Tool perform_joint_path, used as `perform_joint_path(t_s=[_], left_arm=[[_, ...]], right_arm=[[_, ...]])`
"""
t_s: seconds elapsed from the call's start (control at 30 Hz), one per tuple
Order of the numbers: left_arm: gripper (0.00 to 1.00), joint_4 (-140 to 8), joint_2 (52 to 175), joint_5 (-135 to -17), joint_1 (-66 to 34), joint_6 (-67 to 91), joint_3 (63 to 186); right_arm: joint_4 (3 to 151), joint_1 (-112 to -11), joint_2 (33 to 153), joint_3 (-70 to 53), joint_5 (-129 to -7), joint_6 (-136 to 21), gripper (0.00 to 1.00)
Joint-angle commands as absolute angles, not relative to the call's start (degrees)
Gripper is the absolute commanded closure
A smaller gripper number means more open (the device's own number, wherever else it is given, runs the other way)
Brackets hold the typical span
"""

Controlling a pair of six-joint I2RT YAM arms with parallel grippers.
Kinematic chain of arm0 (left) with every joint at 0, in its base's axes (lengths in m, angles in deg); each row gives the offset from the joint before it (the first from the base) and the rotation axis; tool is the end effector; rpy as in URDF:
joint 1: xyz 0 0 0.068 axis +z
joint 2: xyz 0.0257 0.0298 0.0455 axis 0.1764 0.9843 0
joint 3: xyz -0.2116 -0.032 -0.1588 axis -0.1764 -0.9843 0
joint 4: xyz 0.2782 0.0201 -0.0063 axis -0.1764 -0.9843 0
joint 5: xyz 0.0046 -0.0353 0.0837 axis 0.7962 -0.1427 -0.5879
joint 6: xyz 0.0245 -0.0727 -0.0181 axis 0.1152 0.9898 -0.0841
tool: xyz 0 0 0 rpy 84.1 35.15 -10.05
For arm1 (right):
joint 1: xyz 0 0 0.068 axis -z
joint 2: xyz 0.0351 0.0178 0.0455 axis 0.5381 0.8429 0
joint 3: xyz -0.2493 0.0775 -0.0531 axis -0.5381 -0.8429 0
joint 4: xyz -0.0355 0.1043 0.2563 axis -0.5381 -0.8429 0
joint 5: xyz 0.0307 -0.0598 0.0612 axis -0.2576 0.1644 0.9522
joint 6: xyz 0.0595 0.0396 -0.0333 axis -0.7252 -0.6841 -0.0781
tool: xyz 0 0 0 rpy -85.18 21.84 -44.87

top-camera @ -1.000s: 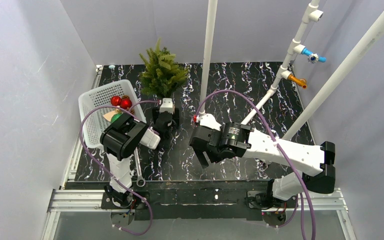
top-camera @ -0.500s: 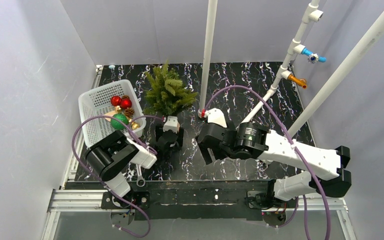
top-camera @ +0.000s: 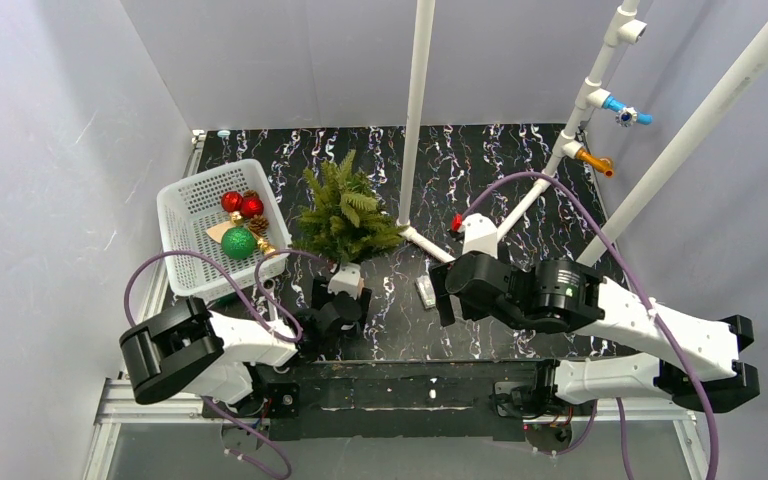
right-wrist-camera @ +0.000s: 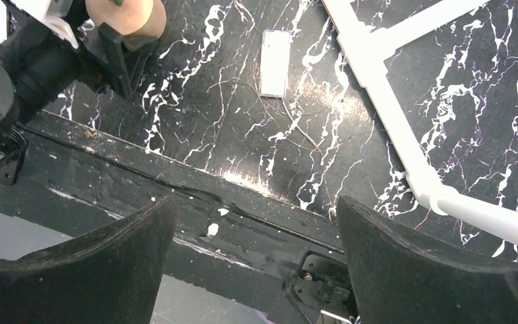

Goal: Decorate the small christmas tree
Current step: Move the christmas tree to the center of the board.

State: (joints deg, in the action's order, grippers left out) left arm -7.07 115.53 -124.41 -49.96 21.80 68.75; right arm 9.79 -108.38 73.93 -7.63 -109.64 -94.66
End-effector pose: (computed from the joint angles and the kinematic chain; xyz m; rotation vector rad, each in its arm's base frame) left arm 0.1725 -0.2124 0.1638 -0.0179 1.5963 -0.5571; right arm 0.0901 0.2005 0.3586 -0.4128 2.2814 0.2891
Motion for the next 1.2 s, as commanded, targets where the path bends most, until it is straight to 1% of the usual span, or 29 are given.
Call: perform_joint_path(t_s=[0.0, 0.13, 0.3, 0.43, 0.53, 0.6, 0.67, 0.77, 0.83, 0.93, 1.03, 1.17], left_arm=[[0.6, -15.91, 115.08, -128.14, -52.49, 27.3, 68.03], [0.58, -8.61, 119.81, -128.17, -54.88, 27.63, 67.52], [0.55, -3.05, 126.18, -127.44, -56.95, 26.8, 70.29], [0.54, 4.33, 131.95, -127.42, -57.4, 25.15, 71.96], [0.52, 6.06, 133.87, -126.8, -57.88, 24.21, 73.12], [0.46, 4.58, 133.42, -126.7, -58.43, 23.9, 73.62], [0.37, 3.32, 132.51, -127.21, -58.99, 23.1, 73.54], [0.28, 2.99, 130.65, -129.02, -59.98, 21.66, 72.02], [0.19, 2.15, 129.1, -130.23, -60.53, 21.74, 70.83], [0.03, -2.0, 125.89, -131.59, -61.4, 23.07, 69.68], [0.02, -7.85, 122.76, -131.78, -61.72, 25.12, 69.64], [0.02, -10.83, 119.27, -131.07, -62.07, 25.36, 68.55]], right_arm=[[12.08, -108.4, 72.2, -8.14, -112.31, -96.05, 0.04], [12.2, -108.4, 72.04, -8.43, -111.99, -96.32, 0.05], [11.99, -108.4, 72.63, -8.17, -111.16, -96.94, 0.05], [11.9, -108.4, 72.88, -8.1, -111.15, -97.15, 0.05], [11.5, -108.4, 72.99, -8.03, -111.02, -97.4, 0.05], [11.15, -108.4, 73.01, -7.99, -110.96, -97.66, 0.05], [11.05, -108.4, 72.99, -8.2, -111.07, -97.88, 0.05], [11.31, -108.4, 72.9, -8.66, -111.14, -98.13, 0.05], [11.43, -108.4, 72.98, -8.79, -111.17, -98.21, 0.05], [11.87, -108.36, 73.53, -8.69, -110.72, -97.87, 0.04], [13.67, -108.4, 74.22, -8.5, -109.08, -95.55, 0.04], [14.47, -108.4, 74.98, -8.26, -109.38, -95.18, 0.04]])
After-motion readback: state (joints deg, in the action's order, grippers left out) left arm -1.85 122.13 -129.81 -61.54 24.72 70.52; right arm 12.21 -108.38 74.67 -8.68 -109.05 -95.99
